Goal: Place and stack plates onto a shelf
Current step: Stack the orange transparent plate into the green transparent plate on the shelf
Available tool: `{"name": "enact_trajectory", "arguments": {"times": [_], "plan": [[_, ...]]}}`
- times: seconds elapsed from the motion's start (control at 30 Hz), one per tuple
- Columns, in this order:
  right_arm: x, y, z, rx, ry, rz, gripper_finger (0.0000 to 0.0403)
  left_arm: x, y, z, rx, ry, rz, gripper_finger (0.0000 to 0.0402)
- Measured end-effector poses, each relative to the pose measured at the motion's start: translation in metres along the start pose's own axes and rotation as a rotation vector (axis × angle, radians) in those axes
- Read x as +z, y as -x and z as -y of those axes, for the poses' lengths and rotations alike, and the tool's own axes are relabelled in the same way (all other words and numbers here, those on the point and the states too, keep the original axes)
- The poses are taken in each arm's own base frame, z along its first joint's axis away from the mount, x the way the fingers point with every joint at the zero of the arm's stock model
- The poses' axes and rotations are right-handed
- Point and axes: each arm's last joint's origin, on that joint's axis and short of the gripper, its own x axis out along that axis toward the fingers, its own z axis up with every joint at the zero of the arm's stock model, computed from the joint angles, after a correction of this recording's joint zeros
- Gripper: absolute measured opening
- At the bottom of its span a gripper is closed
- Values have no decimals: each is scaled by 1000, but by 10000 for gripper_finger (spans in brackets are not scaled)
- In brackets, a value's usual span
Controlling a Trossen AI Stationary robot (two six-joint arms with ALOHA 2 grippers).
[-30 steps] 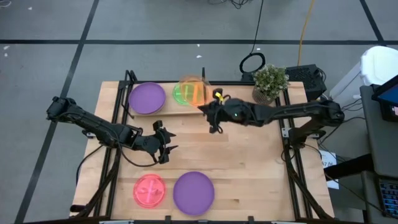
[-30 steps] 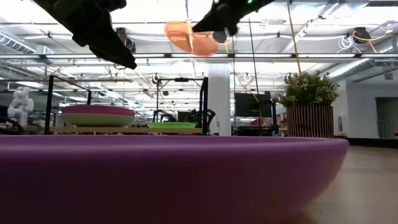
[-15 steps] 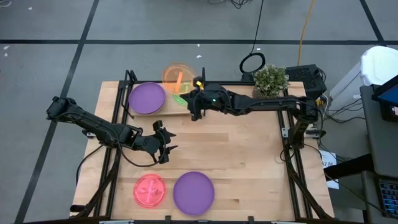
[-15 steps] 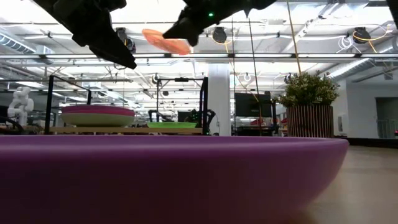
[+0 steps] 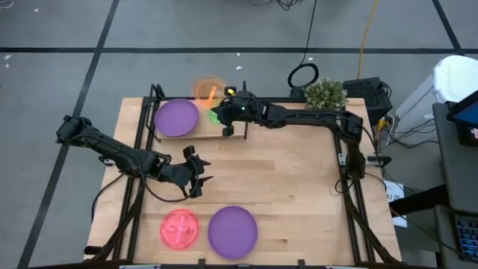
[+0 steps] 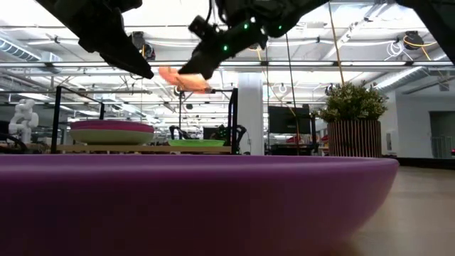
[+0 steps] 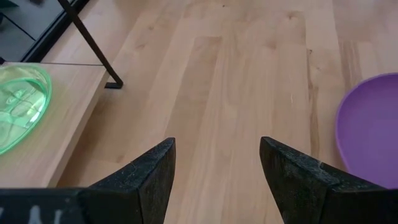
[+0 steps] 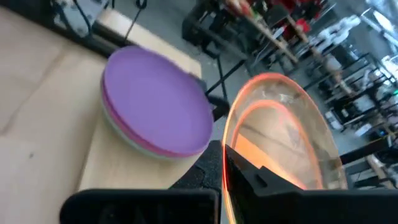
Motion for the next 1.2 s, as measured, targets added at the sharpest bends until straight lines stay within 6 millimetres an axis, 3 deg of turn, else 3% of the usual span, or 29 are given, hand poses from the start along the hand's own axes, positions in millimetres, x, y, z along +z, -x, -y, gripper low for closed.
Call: {"name": "enact_trajectory", "arguments": {"times": [0.53, 0.73, 1.2], "plan": [[-26, -8, -9, 71, -99, -137, 0, 1, 0, 0, -1, 1, 6, 237], [-42, -9, -21, 92, -118, -170, 0, 1, 0, 0, -1, 2, 6, 237], [-61, -8, -35, 130, -171, -142, 0, 1, 0, 0, -1, 3, 6, 237]]}}
